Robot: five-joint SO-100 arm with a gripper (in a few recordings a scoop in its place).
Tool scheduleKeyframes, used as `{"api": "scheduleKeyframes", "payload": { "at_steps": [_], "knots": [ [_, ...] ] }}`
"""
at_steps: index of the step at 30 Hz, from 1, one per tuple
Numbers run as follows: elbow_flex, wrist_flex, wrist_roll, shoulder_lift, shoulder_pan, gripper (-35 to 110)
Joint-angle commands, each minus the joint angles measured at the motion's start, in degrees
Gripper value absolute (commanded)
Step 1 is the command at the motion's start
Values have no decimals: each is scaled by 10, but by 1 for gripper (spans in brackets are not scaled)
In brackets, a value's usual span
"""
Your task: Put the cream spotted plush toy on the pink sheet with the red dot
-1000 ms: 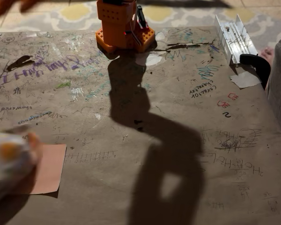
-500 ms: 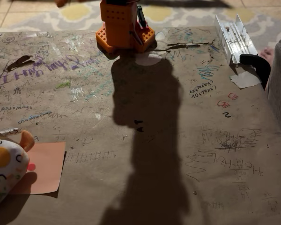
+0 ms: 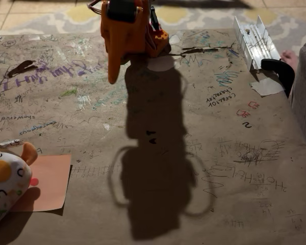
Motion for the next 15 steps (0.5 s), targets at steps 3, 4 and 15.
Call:
{"api": "scheduleKeyframes", "payload": {
  "at_steps": [3,4,15],
  "knots": [
    [10,5,26,10,9,0],
    [10,5,25,10,8,0],
    [10,5,24,10,6,0]
  ]
}}
